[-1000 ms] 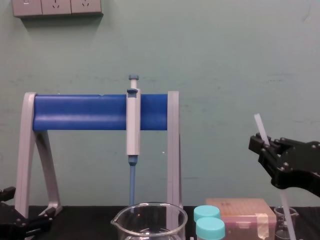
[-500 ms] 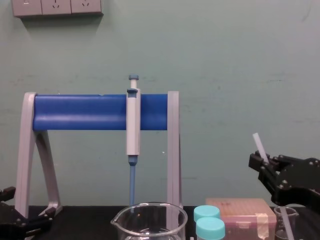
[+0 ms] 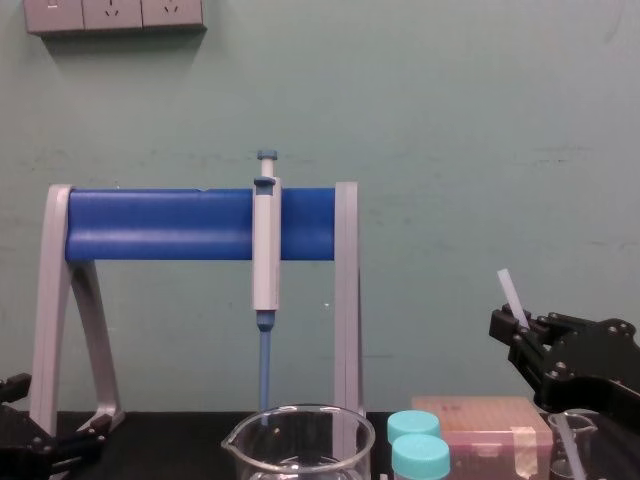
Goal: Pick up the stirring rod with one hand, then place it down.
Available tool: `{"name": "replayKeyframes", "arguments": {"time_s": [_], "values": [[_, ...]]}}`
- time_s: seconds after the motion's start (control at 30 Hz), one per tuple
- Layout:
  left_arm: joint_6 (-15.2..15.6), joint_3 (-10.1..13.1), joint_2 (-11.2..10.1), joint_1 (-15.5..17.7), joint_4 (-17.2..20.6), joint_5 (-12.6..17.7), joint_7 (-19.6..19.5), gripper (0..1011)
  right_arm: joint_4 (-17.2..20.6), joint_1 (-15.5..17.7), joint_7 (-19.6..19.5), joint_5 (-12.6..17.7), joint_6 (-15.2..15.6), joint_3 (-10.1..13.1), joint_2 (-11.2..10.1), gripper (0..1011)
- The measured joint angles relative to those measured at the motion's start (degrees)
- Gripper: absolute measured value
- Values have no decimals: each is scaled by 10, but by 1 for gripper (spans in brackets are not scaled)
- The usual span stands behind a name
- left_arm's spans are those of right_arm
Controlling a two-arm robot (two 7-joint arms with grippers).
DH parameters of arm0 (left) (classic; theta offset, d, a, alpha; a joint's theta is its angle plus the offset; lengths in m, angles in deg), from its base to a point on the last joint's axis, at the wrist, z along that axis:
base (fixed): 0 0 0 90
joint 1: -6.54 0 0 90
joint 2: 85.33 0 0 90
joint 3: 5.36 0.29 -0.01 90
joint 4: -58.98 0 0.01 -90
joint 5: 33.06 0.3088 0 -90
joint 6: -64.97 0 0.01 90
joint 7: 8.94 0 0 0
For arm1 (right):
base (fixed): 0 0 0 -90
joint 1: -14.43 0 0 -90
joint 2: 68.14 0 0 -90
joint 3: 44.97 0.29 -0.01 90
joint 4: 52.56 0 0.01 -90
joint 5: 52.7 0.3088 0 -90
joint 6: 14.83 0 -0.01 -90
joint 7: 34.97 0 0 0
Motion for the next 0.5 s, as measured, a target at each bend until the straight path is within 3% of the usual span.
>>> {"name": "replayKeyframes", "arguments": {"time_s": [0.5], "values": [[0, 0, 0, 0, 0, 0, 0, 1000, -5, -5, 2, 6, -1, 0, 2, 72]]}}
